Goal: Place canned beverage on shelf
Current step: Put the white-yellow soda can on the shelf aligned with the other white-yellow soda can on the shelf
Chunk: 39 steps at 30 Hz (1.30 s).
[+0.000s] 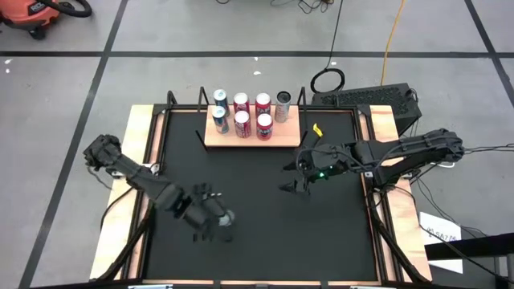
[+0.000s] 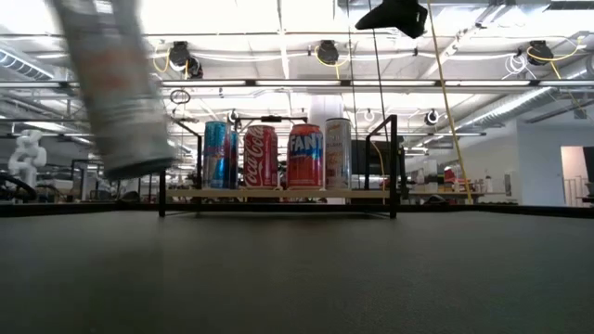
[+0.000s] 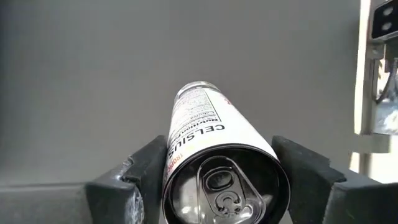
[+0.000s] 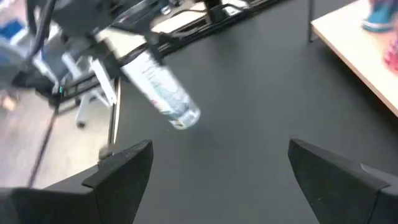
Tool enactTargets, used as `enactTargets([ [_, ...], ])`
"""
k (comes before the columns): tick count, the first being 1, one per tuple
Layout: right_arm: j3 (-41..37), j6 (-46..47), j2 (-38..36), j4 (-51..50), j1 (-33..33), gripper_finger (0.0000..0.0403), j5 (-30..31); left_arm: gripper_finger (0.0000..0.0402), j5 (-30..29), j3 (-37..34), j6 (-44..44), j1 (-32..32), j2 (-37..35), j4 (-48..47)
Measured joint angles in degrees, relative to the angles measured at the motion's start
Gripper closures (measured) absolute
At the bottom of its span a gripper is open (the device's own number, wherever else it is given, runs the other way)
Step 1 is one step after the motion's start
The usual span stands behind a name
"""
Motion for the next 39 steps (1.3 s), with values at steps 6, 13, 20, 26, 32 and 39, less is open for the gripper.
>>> enactTargets([
  [6, 0.0, -5.0, 3.4, 2.2, 2.9, 0.0042, -0.1, 0.0159, 2.7, 0.1, 21.8, 8.8, 0.1, 7.9],
  [13, 0.0, -0.4, 6.2, 2.3, 5.7, 0.0042, 6.3, 0.0157, 7.8, 0.1, 34.1, 14.3, 3.4, 7.9],
  [20, 0.0, 1.3, 5.2, 2.4, 6.0, 0.0042, 13.9, 0.0155, 9.3, 0.1, 36.8, 15.3, 7.9, 7.7],
  [26, 0.0, 2.5, 5.1, 2.7, 5.7, 0.0042, 13.8, 0.0155, 9.2, 0.3, 36.8, 15.3, 8.4, 8.6],
  [32, 0.0, 3.0, 5.0, 5.2, 5.6, 0.0042, 13.8, 0.0128, 9.0, 0.3, 36.7, 15.3, 8.5, 9.2],
  [39, 0.0, 3.6, 5.0, 5.4, 5.5, 0.0042, 13.8, 0.0050, 6.4, 2.8, 36.6, 15.3, 8.6, 9.5],
])
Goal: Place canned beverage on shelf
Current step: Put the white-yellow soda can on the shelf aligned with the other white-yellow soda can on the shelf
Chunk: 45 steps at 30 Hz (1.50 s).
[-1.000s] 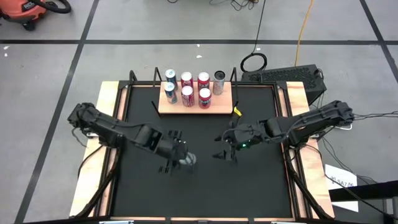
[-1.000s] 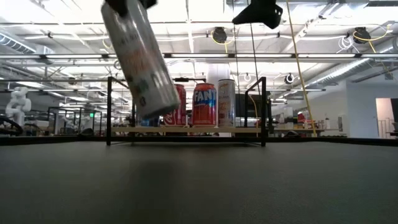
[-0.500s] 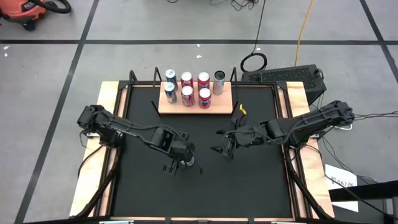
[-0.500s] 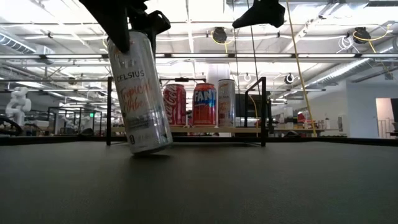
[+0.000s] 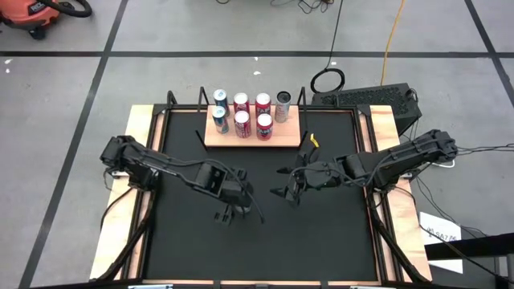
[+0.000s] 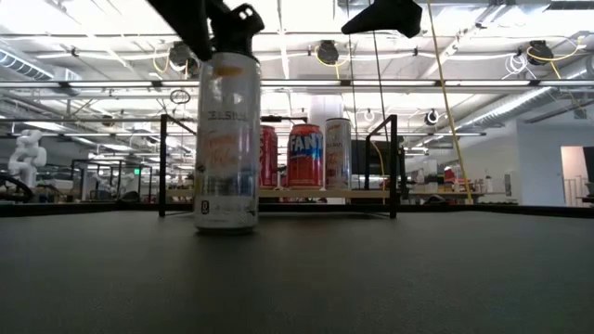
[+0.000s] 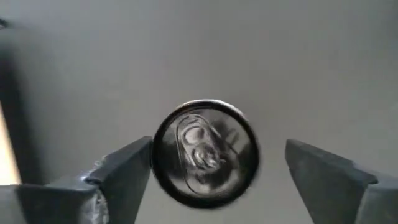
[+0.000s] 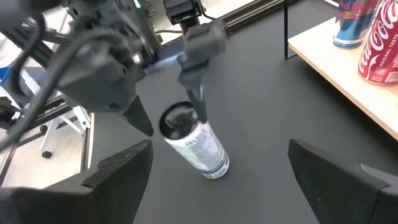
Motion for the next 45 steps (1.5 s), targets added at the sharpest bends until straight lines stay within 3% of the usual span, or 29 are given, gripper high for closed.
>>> enactTargets([
  [8, 0.0, -1.7, 1.1, 1.0, -0.3, 0.0042, -0.9, 0.0030, -6.4, 8.8, -10.0, 0.0, -0.8, -10.8],
  [15, 0.4, -12.6, 7.4, 13.5, -3.7, 0.0042, -11.0, 0.0030, -10.5, 9.3, -19.2, -0.2, -6.2, -17.8],
  [23, 9.6, -24.6, 18.9, 12.8, -5.5, 0.0041, -13.1, 0.0030, -19.5, 9.3, -28.3, -0.2, -14.9, -19.1],
  [29, 15.6, -26.6, 25.2, 8.7, -5.9, 0.0041, -18.5, 0.0030, -23.9, 9.3, -34.1, -0.2, -19.0, -20.0],
  [45, 16.4, -28.3, 32.2, 7.2, -6.0, 0.0051, -18.5, 0.0030, -28.8, 9.2, -34.4, 0.7, -20.4, -19.9],
])
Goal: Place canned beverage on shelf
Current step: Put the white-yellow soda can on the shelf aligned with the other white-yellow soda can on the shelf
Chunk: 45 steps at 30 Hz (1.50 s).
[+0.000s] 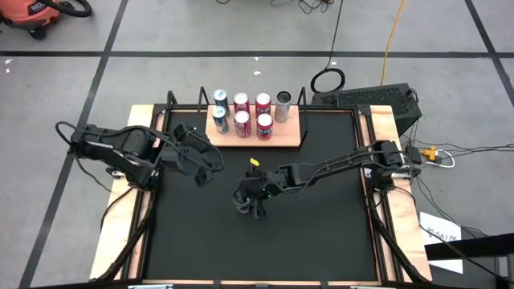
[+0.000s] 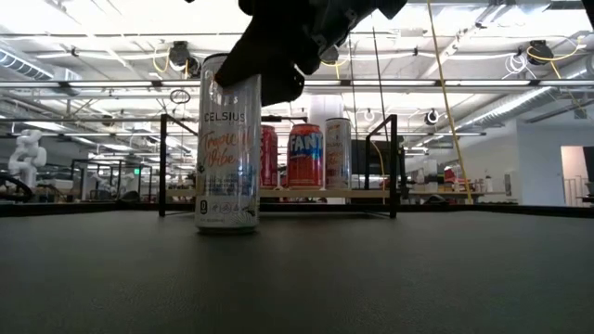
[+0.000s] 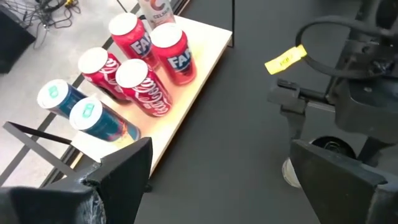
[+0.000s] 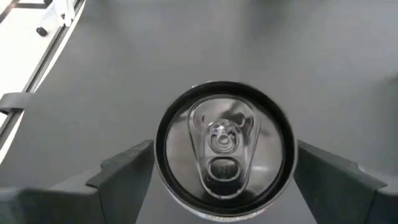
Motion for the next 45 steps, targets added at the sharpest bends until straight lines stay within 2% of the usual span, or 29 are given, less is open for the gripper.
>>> enactTargets([
  [3, 0.0, 1.7, 0.5, 0.0, 0.0, 0.0075, 0.0, 0.0030, -0.2, 0.0, 0.0, 0.8, -0.1, 0.0],
  [10, 0.0, 3.2, 0.3, 0.0, -0.2, 0.0168, 0.0, 0.0030, -0.2, 0.0, 0.8, 3.0, -0.1, 0.0],
  [11, 0.0, 3.6, 0.3, 0.0, -0.3, 0.0171, 0.0, 0.0030, -0.2, 0.0, 1.6, 3.4, -0.1, 0.0],
  [17, -0.2, 4.1, -2.3, -3.6, -1.4, 0.0171, 0.0, 0.0029, -0.2, 0.0, 4.4, 5.8, -0.1, 0.0],
  [23, -0.1, 2.3, -11.8, -12.6, -5.8, 0.0171, 0.2, 0.0030, -0.1, 0.0, 9.4, 9.7, -0.1, 0.2],
  [30, -0.1, -1.3, -22.0, -23.4, -15.8, 0.0171, 1.5, 0.0030, 2.5, 0.0, 17.8, 16.6, -0.1, 4.8],
  [34, -0.1, -3.7, -24.2, -28.5, -22.3, 0.0171, 3.6, 0.0030, 5.4, 0.0, 23.2, 20.6, -0.1, 9.2],
  [38, -0.5, -4.4, -24.2, -28.2, -27.4, 0.0171, 3.3, 0.0030, 9.1, 0.0, 27.0, 25.0, -0.1, 12.6],
  [45, -7.0, -4.6, -24.1, -20.0, -34.3, 0.0170, 0.1, 0.0030, 14.3, 0.0, 30.5, 30.4, -0.1, 14.2],
])
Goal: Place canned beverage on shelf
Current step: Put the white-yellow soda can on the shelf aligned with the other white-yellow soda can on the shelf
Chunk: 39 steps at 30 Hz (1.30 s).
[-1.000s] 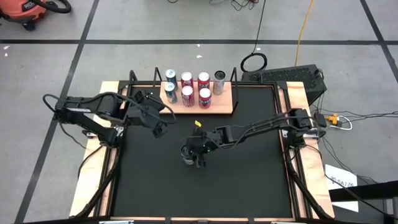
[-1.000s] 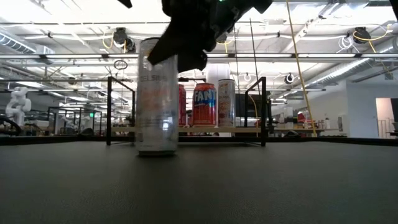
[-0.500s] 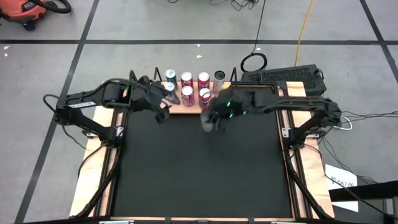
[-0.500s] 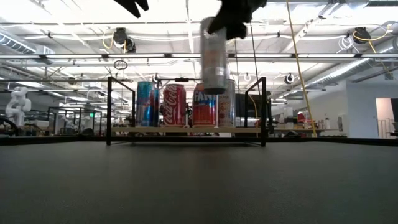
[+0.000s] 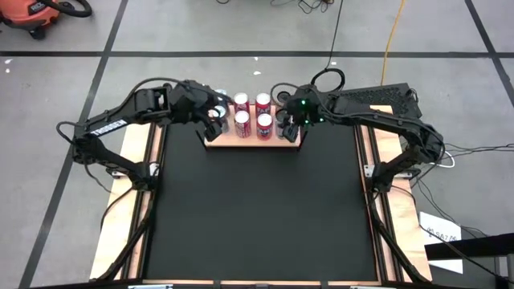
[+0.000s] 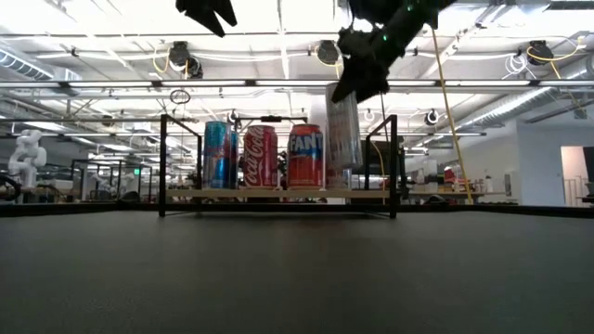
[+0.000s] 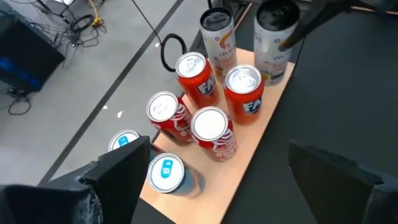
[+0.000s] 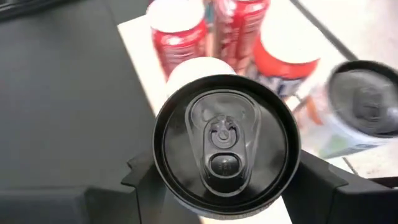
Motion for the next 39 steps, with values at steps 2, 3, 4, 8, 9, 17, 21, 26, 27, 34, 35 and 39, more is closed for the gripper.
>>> enactTargets([
  [2, -1.3, -0.6, 0.0, 2.4, -1.2, 0.0170, 0.2, 0.0030, 1.0, 0.0, 1.2, 1.1, 0.0, 0.1],
  [3, -2.0, -0.9, 0.1, 3.8, -1.7, 0.0170, 0.0, 0.0030, 1.5, 0.0, 1.7, 1.7, 0.0, 0.1],
  [4, -2.6, -1.3, 0.3, 5.1, -2.2, 0.0170, -0.4, 0.0030, 2.3, 0.0, 2.3, 2.3, 0.0, 0.2],
  [8, -5.3, -0.6, 0.6, 9.9, -4.1, 0.0170, -3.4, 0.0030, 5.8, -2.9, 3.0, 4.8, -0.7, 3.9],
  [9, -5.9, -0.3, 0.7, 10.6, -4.5, 0.0170, -4.0, 0.0030, 6.9, -3.8, 3.0, 5.4, -1.1, 4.4],
  [17, -9.3, -1.4, 1.2, 12.6, -6.8, 0.0167, -5.2, 0.0030, 10.7, -9.8, 3.9, 7.9, -3.8, 9.6],
  [21, -9.4, -3.1, 1.2, 12.2, -7.7, 0.0166, -7.7, 0.0030, 11.4, -11.5, 4.0, 8.9, -5.0, 10.7],
  [26, -9.4, -4.5, 1.2, 11.7, -8.0, 0.0165, -9.6, 0.0030, 11.5, -11.6, 4.0, 9.7, -5.0, 10.8],
  [27, -9.4, -4.8, 1.2, 11.7, -8.0, 0.0165, -10.2, 0.0030, 11.5, -11.6, 4.0, 9.7, -5.0, 10.8],
  [34, -9.4, -4.7, 1.2, 11.7, -8.1, 0.0116, -10.4, 0.0030, 11.5, -11.6, 5.0, 9.8, -5.0, 13.2],
  [35, -9.4, -4.7, 1.1, 11.8, -8.1, 0.0106, -10.4, 0.0030, 11.5, -11.6, 5.0, 9.8, -5.0, 13.3],
  [39, -9.3, -4.3, 0.7, 11.7, -8.1, 0.0078, -10.4, 0.0030, 11.4, -11.6, 5.4, 9.8, -5.0, 12.7],
])
